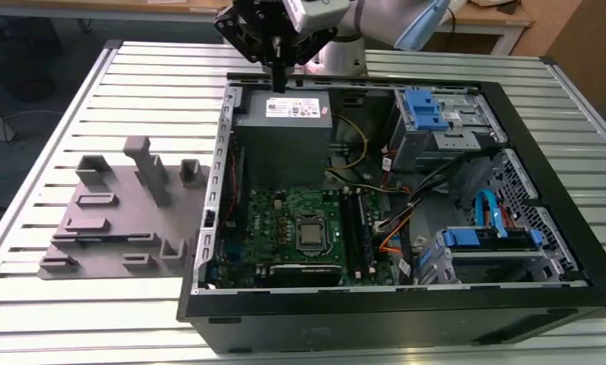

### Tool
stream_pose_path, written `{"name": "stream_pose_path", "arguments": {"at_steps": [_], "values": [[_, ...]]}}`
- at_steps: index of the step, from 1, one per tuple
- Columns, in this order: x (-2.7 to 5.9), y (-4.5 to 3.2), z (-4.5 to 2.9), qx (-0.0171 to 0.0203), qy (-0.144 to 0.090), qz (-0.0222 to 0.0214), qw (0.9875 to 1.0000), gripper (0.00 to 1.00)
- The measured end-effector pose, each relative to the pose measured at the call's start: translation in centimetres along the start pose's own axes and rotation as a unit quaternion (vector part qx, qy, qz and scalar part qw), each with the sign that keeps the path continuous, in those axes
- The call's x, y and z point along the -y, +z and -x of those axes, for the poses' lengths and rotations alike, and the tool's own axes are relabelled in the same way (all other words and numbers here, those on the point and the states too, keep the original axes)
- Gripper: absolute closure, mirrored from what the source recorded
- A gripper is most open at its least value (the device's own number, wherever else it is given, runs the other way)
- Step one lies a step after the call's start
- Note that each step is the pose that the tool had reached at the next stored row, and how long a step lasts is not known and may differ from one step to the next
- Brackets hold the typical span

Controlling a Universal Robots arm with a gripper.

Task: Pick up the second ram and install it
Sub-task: 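Reach for the second ram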

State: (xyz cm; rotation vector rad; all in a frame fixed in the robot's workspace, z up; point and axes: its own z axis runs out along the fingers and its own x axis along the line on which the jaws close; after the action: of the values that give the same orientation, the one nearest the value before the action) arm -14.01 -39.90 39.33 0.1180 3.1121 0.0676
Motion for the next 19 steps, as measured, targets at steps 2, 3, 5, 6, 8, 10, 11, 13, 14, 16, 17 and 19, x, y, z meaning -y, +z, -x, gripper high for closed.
{"name": "stream_pose_path", "arguments": {"at_steps": [2, 3, 5, 6, 8, 10, 11, 13, 14, 16, 17, 19], "values": [[0.06, -0.03, -0.81, 0.0002, 0.000, 0.0000, 1.0000, 0.93], [0.09, -0.03, -1.20, 0.0003, 0.000, 0.0000, 1.0000, 0.93], [0.13, -0.05, -1.76, 0.0003, 0.000, 0.0000, 1.0000, 0.93], [0.15, -0.05, -2.01, 0.0003, 0.000, 0.0001, 1.0000, 0.93], [0.19, -0.07, -2.57, 0.0003, 0.000, 0.0000, 1.0000, 0.93], [0.23, -0.09, -3.11, 0.0004, 0.000, 0.0000, 1.0000, 0.93], [0.25, -0.09, -3.34, 0.0004, 0.000, 0.0000, 1.0000, 0.93], [0.28, -0.11, -3.78, 0.0003, 0.000, 0.0000, 1.0000, 0.93], [0.30, -0.11, -4.00, 0.0004, 0.000, 0.0000, 1.0000, 0.93], [0.33, -0.12, -4.33, 0.0004, 0.000, 0.0000, 1.0000, 0.93], [0.34, -0.13, -4.49, 0.0003, 0.000, 0.0000, 1.0000, 0.93], [0.36, -0.13, -4.76, 0.0004, 0.000, 0.0000, 1.0000, 0.93]]}}
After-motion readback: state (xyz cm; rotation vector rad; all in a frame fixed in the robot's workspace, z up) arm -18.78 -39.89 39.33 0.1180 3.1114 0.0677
